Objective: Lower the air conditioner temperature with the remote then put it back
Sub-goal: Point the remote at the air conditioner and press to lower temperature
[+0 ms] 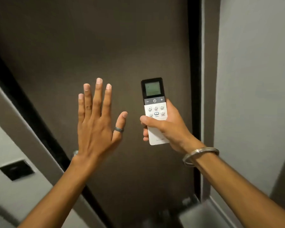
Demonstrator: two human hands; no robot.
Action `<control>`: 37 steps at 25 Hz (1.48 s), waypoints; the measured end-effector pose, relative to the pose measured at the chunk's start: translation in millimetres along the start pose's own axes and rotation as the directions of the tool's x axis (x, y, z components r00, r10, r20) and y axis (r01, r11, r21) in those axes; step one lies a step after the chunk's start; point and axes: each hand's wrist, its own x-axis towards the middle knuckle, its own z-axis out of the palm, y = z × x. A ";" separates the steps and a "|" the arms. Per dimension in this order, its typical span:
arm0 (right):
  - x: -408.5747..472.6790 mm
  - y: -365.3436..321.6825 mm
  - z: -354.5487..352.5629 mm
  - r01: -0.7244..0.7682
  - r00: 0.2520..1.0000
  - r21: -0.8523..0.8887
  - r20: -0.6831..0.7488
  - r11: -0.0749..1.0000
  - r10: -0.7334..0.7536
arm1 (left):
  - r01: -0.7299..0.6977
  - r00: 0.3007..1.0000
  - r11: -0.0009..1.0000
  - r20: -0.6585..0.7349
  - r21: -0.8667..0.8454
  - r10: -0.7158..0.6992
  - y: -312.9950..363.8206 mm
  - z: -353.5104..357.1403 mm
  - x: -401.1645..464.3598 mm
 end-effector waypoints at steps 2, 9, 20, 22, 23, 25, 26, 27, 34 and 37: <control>21.5 -47.6 23.9 0.085 0.993 0.055 0.076 0.995 -0.089 | 0.028 0.992 0.999 -0.124 0.044 -0.022 -21.6 -31.7 44.4; 48.9 -136.8 76.7 0.253 0.947 0.077 0.186 0.964 -0.263 | 0.037 0.963 0.987 -0.271 0.157 0.007 -57.1 -96.5 113.2; 43.3 -220.4 126.7 0.411 0.876 0.077 0.244 0.908 -0.417 | 0.053 0.900 0.967 -0.432 0.247 0.061 -69.2 -163.5 164.8; 43.1 -235.9 136.7 0.453 0.856 0.076 0.241 0.888 -0.457 | 0.056 0.888 0.960 -0.454 0.273 0.077 -72.3 -178.1 173.3; 42.2 -242.2 141.3 0.469 0.848 0.076 0.239 0.880 -0.473 | 0.059 0.882 0.956 -0.463 0.288 0.085 -72.8 -184.6 176.5; 39.6 -252.4 149.6 0.489 0.838 0.088 0.229 0.868 -0.495 | 0.059 0.875 0.948 -0.473 0.312 0.101 -73.9 -196.8 180.9; 38.5 -256.1 152.2 0.496 0.834 0.090 0.227 0.864 -0.503 | 0.056 0.872 0.945 -0.477 0.323 0.111 -74.5 -202.1 182.3; 36.6 -259.0 154.4 0.502 0.830 0.087 0.230 0.860 -0.508 | 0.056 0.866 0.940 -0.485 0.335 0.122 -75.5 -207.2 183.2; 20.3 -269.1 165.6 0.514 0.820 0.072 0.250 0.855 -0.514 | 0.055 0.853 0.936 -0.503 0.347 0.136 -78.7 -229.3 180.5; 12.8 -268.9 169.4 0.552 0.806 0.043 0.228 0.833 -0.546 | 0.062 0.856 0.935 -0.501 0.348 0.129 -75.8 -231.9 176.0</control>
